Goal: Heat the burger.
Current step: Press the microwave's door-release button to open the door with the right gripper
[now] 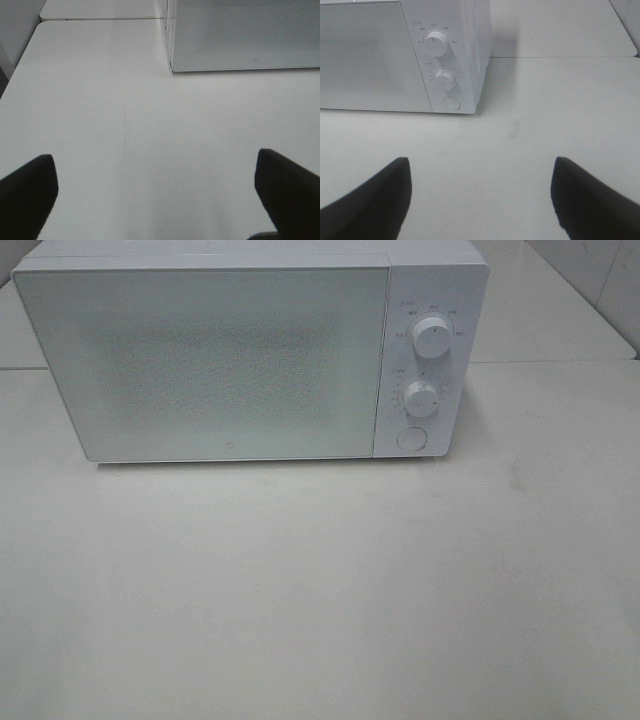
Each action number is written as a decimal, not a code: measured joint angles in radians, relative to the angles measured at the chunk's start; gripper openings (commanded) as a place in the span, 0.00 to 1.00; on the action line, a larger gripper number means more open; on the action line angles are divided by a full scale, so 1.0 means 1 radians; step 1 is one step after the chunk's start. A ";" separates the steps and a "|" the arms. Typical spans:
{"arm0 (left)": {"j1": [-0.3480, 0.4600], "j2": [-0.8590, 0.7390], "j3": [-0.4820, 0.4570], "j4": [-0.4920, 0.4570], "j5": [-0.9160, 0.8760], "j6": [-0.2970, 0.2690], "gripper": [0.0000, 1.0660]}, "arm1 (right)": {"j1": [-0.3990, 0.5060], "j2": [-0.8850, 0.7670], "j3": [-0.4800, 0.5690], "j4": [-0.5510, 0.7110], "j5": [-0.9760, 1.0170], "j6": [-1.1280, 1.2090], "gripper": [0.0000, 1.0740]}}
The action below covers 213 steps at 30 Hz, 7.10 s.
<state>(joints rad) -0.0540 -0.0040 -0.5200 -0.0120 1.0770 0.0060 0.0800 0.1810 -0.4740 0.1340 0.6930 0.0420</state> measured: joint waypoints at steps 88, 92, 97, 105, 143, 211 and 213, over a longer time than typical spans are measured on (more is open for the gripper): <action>0.000 0.000 0.000 0.000 0.000 0.000 0.94 | 0.674 1.594 0.034 0.712 -1.847 -0.216 0.70; 0.000 0.000 0.000 0.000 0.000 0.000 0.94 | 0.674 1.594 0.034 0.712 -1.847 -0.050 0.70; 0.000 0.000 0.000 0.000 0.000 0.000 0.94 | 0.674 1.594 0.034 0.712 -1.847 0.322 0.70; 0.000 0.000 0.000 0.000 0.000 0.000 0.94 | 0.674 1.594 0.034 0.712 -1.847 0.842 0.61; 0.000 0.000 0.000 0.000 0.000 0.000 0.94 | 0.640 1.797 -0.131 0.751 -1.798 1.286 0.00; 0.000 0.000 0.000 0.000 0.000 0.000 0.94 | 0.519 2.030 -0.499 0.773 -1.687 1.230 0.01; 0.000 0.000 0.000 0.000 0.000 0.000 0.94 | 0.520 2.021 -0.490 0.771 -1.683 1.230 0.01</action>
<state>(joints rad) -0.0540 -0.0040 -0.5200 -0.0120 1.0770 0.0060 0.6000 2.2020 -0.9640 0.9050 -0.9900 1.2720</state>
